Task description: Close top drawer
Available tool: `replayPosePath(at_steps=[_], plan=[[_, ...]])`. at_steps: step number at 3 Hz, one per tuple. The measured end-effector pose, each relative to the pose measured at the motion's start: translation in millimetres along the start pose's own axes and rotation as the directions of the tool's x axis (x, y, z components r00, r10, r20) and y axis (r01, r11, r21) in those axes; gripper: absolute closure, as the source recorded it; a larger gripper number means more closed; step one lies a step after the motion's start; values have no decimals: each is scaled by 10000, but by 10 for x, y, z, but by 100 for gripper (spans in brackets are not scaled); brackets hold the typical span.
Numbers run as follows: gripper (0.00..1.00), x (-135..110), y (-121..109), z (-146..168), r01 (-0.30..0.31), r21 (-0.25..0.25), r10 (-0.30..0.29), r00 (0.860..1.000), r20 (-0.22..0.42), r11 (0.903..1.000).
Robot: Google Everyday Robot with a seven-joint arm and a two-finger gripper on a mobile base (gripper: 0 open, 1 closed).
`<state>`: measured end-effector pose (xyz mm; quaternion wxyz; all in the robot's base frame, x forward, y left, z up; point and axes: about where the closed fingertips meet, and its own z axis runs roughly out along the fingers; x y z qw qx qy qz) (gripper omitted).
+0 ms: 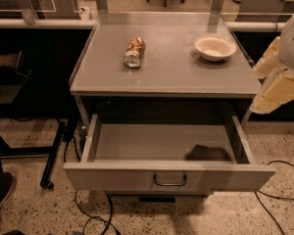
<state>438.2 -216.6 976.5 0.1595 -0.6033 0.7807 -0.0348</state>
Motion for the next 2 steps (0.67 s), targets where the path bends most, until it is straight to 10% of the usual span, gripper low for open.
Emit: replayPosePath(at_steps=[2], plan=[[94, 1, 1, 1, -2, -1, 2, 10000, -1, 10000]])
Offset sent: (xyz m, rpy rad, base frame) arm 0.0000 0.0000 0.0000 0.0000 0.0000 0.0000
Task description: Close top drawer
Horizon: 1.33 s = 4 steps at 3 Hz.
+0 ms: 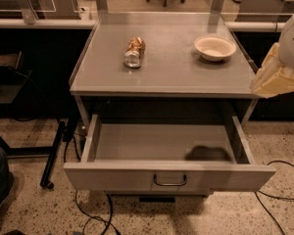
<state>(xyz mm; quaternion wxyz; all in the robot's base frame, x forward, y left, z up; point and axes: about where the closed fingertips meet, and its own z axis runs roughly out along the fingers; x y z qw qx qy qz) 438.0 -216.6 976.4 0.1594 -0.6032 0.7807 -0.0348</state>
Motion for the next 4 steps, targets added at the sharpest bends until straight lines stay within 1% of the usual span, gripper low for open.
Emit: replayPosePath(at_steps=[1, 2, 3, 4], plan=[[100, 75, 86, 45, -145, -114, 145, 9999, -59, 9998], [100, 219, 334, 176, -643, -278, 643, 9979, -8, 9975], [100, 514, 732, 618, -1236, -1058, 1204, 9921, -365, 9867], [100, 728, 1013, 1074, -1563, -1672, 1472, 9869, -657, 9735]])
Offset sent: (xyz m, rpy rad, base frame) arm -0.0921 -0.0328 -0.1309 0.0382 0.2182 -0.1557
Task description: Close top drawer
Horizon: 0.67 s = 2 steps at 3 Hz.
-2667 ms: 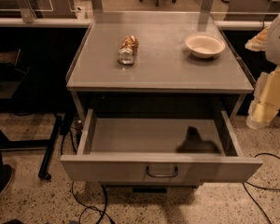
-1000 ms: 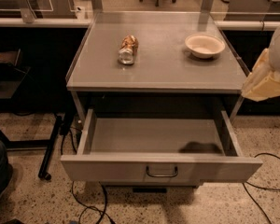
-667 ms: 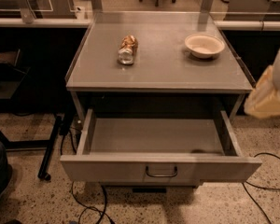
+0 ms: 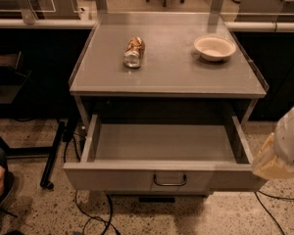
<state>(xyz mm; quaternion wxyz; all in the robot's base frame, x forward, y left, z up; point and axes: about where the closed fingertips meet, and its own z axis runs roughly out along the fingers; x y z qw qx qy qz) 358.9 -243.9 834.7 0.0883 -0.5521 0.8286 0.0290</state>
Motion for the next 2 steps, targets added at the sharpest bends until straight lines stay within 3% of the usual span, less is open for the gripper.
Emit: replayPosePath(at_steps=[2], plan=[[100, 159, 2, 947, -160, -708, 145, 9997, -210, 9974]])
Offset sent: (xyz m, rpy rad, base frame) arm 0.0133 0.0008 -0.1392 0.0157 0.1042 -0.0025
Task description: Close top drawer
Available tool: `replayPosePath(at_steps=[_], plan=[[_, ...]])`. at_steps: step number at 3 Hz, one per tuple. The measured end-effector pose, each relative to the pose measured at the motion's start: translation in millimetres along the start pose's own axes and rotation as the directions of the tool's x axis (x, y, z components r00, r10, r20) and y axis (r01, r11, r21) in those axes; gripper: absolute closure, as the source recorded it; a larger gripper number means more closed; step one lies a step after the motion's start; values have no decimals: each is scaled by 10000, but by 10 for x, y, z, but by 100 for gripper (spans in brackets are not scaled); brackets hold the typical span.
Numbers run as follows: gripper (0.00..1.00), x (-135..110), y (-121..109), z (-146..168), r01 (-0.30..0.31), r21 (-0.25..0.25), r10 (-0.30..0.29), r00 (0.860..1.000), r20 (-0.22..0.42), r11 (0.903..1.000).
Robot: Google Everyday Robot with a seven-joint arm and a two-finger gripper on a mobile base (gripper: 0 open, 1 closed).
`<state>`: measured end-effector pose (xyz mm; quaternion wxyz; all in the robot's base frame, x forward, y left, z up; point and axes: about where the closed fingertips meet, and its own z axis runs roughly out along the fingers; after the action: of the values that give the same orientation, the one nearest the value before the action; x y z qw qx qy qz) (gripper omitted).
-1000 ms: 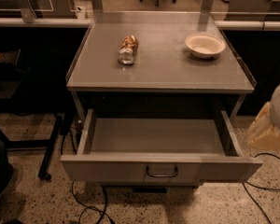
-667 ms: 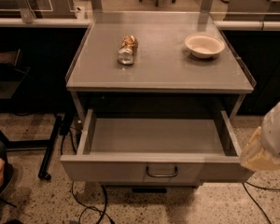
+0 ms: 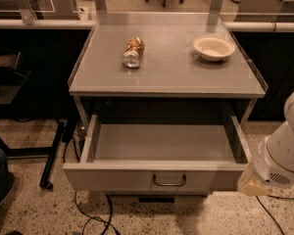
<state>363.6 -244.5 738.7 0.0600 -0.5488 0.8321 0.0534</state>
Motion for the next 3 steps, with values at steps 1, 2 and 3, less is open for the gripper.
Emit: replayPosePath(at_steps=[1, 2, 3], plan=[[100, 0, 0, 0, 0, 0, 0, 10000, 0, 10000], [100, 3, 5, 199, -96, -120, 98, 9998, 144, 9999], [100, -38, -75, 624, -194, -59, 195, 9997, 145, 9998]])
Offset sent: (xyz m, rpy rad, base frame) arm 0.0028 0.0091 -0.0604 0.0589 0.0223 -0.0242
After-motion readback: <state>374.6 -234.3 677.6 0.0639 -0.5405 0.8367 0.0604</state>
